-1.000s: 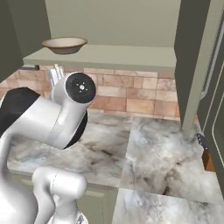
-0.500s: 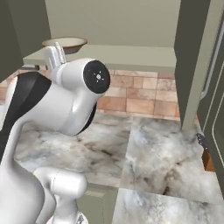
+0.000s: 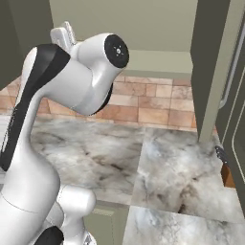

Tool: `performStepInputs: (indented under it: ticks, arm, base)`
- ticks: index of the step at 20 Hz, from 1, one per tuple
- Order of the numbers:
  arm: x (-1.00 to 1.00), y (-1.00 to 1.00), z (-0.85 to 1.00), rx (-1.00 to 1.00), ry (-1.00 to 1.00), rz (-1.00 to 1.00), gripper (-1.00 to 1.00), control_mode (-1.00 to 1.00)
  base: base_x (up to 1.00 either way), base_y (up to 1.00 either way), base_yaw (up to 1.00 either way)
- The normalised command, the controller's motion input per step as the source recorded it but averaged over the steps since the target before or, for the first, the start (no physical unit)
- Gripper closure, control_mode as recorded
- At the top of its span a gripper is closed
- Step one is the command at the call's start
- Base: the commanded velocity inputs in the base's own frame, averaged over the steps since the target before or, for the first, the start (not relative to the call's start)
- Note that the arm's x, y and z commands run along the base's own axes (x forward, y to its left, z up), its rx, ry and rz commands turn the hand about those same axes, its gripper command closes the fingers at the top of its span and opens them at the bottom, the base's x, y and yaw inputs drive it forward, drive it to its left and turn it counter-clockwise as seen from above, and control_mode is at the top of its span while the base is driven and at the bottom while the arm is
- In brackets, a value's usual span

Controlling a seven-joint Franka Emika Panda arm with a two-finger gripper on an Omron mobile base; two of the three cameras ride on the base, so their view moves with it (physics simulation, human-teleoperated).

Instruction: Pick up the bowls from the cabinet and place each bowl in front of a stool on the dining counter.

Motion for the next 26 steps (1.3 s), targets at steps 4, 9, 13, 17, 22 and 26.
performStepInputs:
  ticks: [4,9,13,17,22,26]
  arm:
    - [1.00,0.02,0.01,0.00,0.00,0.00,-1.00,-1.00]
    - [0.96,0.17,0.00,-0.01,0.00,0.00,-1.00,-1.00]
    - [0.73,0.45,0.10,-0.05,0.00,-0.02,-1.00,-1.00]
    - [0.56,0.50,0.04,-0.10,0.00,-0.07,-1.00,-1.00]
    - [0.43,0.18,0.00,-0.09,0.00,-0.09,-1.00,-1.00]
    - [0.60,0.00,-0.04,-0.05,0.00,-0.08,-1.00,-1.00]
  base:
    - [0.00,0.00,0.00]
    - [0.00,0.00,0.00]
    - [0.00,0.00,0.00]
    - [0.00,0.00,0.00]
    - [0.00,0.00,0.00]
    - [0.00,0.00,0.00]
